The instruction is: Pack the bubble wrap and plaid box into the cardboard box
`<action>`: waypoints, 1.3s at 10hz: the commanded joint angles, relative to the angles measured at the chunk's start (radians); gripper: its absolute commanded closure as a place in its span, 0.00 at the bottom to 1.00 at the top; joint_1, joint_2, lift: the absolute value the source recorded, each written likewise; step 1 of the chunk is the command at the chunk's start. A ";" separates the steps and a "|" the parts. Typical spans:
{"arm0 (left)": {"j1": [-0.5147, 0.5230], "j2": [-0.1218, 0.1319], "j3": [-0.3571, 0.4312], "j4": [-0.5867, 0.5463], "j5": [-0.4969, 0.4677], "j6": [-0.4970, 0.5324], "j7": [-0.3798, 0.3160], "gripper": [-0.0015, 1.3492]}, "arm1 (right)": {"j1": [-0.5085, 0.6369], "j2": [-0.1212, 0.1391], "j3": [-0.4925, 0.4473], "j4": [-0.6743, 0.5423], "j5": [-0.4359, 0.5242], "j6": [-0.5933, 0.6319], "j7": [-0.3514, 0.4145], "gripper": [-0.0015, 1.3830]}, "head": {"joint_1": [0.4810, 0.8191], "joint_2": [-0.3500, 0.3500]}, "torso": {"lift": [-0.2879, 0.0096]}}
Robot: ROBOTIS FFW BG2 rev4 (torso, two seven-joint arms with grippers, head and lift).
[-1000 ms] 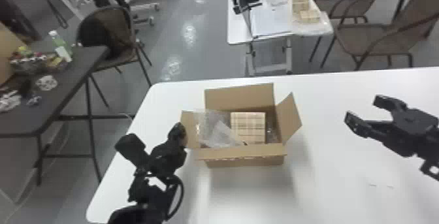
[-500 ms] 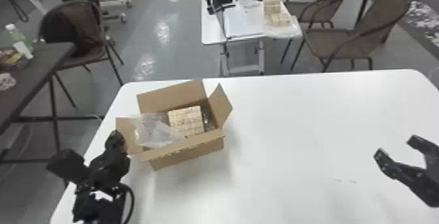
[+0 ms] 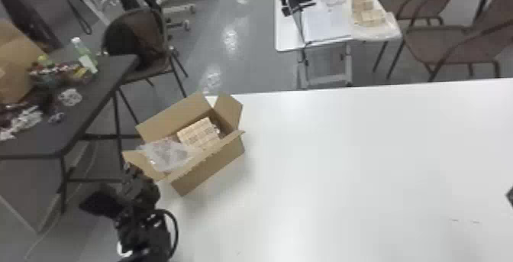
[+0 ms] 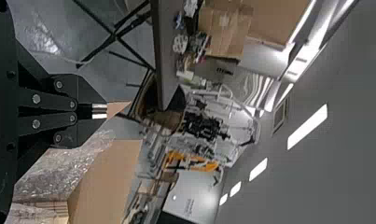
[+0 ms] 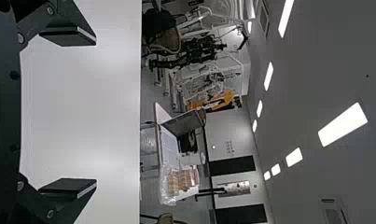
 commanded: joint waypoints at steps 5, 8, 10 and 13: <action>0.009 0.017 -0.044 0.027 -0.083 -0.206 0.106 0.02 | -0.016 0.006 0.001 0.016 0.015 -0.002 0.000 0.16 | 0.63 1.00 | 0.67; 0.234 0.017 -0.185 -0.220 -0.187 -0.234 0.100 0.11 | 0.030 0.006 -0.012 -0.003 0.024 -0.065 -0.017 0.16 | 0.63 0.95 | 0.67; 0.325 0.010 -0.247 -0.261 -0.232 -0.289 -0.017 0.11 | 0.088 0.006 -0.013 -0.032 0.075 -0.112 -0.049 0.16 | 0.63 0.81 | 0.67; 0.430 0.003 -0.287 -0.259 -0.278 -0.208 -0.193 0.12 | 0.177 0.006 0.002 -0.050 0.132 -0.177 -0.140 0.16 | 0.63 0.66 | 0.67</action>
